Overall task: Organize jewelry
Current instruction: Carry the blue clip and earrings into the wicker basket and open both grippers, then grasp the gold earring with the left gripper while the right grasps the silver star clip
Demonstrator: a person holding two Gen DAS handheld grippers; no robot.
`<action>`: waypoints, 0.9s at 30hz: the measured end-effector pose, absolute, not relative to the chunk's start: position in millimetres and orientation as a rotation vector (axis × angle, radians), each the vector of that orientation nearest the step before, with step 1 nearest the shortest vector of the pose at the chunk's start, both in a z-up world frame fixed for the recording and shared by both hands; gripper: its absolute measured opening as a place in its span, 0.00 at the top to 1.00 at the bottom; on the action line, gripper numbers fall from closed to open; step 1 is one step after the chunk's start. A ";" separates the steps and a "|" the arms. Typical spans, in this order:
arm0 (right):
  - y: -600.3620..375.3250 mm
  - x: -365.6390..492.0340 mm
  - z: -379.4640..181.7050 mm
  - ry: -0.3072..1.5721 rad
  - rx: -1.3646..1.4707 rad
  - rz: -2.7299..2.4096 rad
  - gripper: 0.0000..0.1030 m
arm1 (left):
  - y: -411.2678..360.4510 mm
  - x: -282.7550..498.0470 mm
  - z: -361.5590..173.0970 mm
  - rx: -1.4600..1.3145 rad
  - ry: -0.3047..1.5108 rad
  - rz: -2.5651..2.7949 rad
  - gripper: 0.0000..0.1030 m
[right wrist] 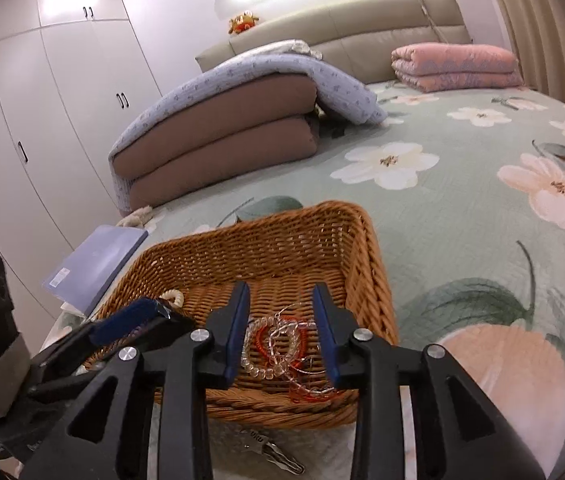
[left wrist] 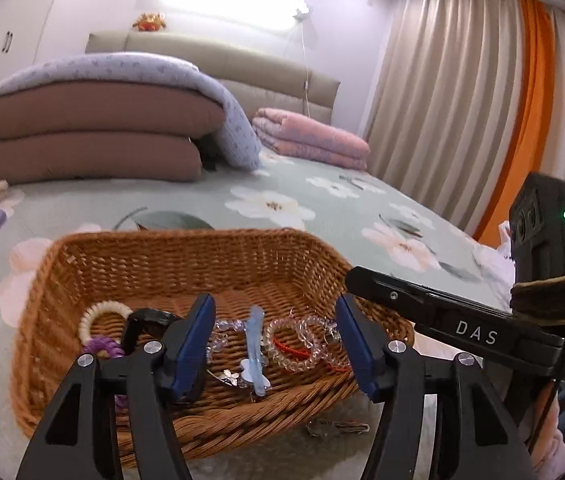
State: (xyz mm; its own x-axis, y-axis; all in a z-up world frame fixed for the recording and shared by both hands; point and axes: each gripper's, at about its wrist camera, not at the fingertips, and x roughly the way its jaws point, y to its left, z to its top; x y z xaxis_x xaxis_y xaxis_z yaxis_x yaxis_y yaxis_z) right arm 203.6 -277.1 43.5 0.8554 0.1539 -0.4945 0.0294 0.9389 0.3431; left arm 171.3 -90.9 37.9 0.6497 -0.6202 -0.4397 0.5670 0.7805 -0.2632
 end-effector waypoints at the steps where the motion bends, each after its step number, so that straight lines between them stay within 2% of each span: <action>1: -278.5 200.3 45.6 0.529 0.358 0.075 0.66 | -87.3 168.4 40.8 -0.117 0.529 -0.674 0.38; 5: -281.0 172.6 60.5 0.463 0.382 0.108 0.66 | -70.0 142.9 57.9 -0.154 0.482 -0.680 0.38; 11: -259.3 115.6 77.6 0.424 0.269 0.150 0.66 | -47.7 82.1 81.9 -0.169 0.415 -0.719 0.38; 17: -240.0 92.2 54.1 0.529 0.182 0.167 0.66 | -48.2 42.6 55.0 -0.100 0.497 -0.743 0.38; 21: -239.2 100.0 30.1 0.637 0.144 0.168 0.66 | -67.8 39.5 24.7 0.018 0.615 -0.727 0.38; 27: -236.4 124.7 0.4 0.761 0.107 0.191 0.66 | -79.9 51.8 -5.7 0.046 0.703 -0.739 0.38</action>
State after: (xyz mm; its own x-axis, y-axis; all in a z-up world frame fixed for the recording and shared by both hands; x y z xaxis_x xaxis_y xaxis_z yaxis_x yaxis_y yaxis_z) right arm 124.7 -236.4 0.4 0.7082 0.2104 -0.6739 -0.1331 0.9772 0.1653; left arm 51.8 -79.9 -5.7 0.5236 -0.6021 -0.6027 0.6315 0.7492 -0.1998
